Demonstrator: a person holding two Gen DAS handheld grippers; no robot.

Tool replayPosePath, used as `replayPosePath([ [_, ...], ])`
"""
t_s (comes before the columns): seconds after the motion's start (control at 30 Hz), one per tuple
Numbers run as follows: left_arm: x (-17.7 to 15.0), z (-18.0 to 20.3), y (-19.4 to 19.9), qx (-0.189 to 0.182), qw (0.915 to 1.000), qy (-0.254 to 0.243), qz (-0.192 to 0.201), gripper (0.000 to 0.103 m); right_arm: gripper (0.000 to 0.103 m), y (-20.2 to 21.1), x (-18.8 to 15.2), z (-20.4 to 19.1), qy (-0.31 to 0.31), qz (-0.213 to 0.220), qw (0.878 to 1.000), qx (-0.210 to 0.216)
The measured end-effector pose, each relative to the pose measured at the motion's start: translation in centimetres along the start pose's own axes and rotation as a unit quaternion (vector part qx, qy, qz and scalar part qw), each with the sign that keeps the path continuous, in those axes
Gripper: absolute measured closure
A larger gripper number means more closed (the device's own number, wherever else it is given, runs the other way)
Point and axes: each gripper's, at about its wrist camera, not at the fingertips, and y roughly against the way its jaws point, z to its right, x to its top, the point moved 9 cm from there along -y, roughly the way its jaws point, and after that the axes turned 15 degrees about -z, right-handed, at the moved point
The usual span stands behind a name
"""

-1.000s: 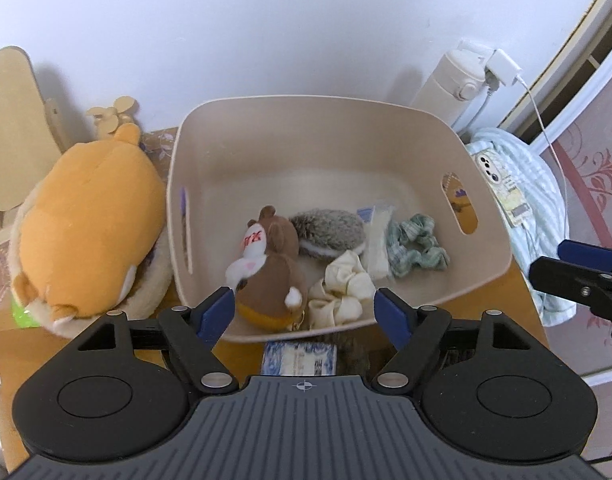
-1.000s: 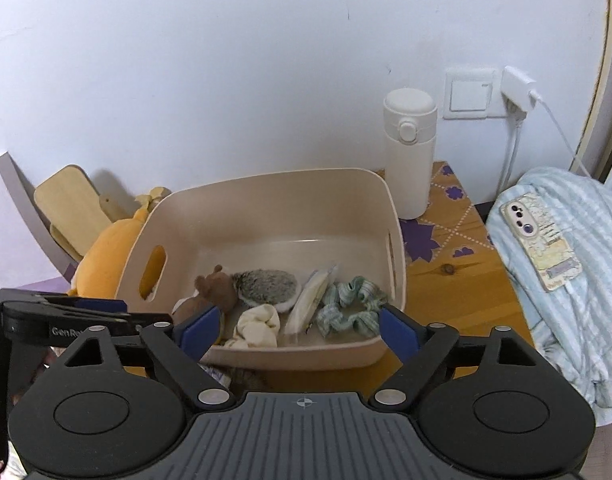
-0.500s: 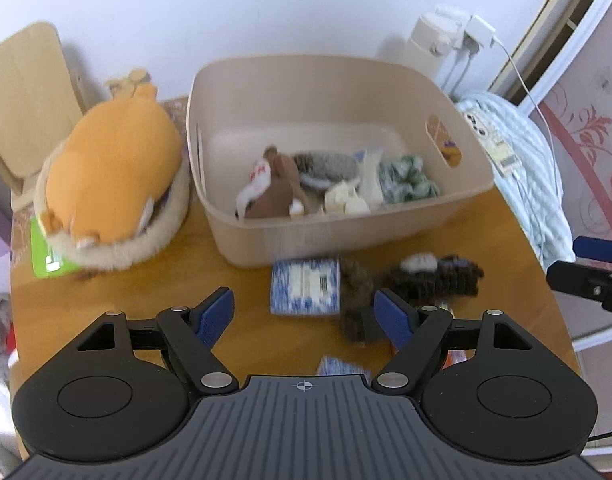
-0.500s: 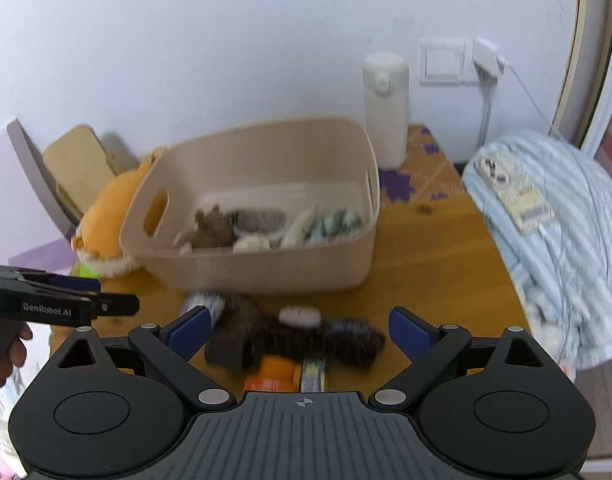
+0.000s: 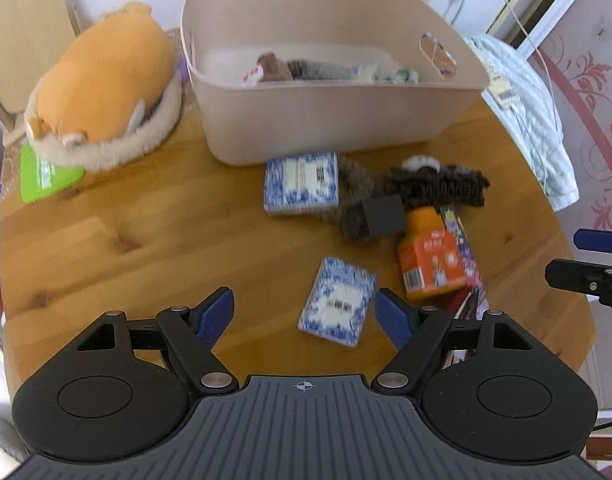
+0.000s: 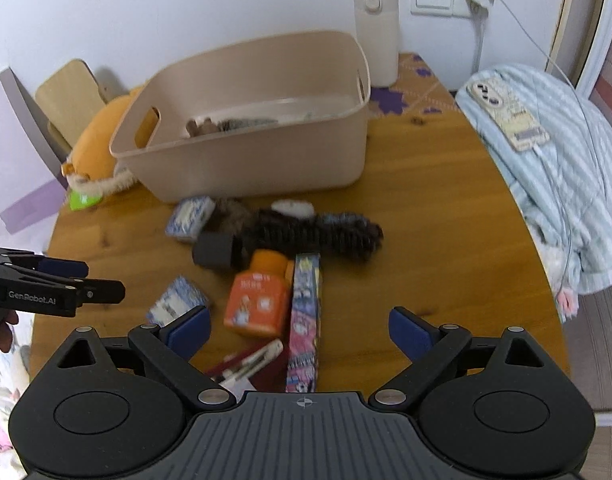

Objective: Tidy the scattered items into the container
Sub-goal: 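Move both open tools back over the remaining items on the table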

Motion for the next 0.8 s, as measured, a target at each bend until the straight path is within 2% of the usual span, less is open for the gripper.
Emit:
replayPosePath([
  [0.53, -1.4, 2.2, -5.0, 0.002, 0.9982, -0.026, -0.053, 0.024, 0.006, -5.5, -2.1, 1.3, -0.012, -0.070, 0.997, -0.029],
  [0.8, -0.9, 2.4, -7.0, 0.008, 0.9971, -0.028, -0.070, 0.024, 0.006, -7.6, -1.8, 1.9, -0.029, -0.084, 0.995, -0.037],
])
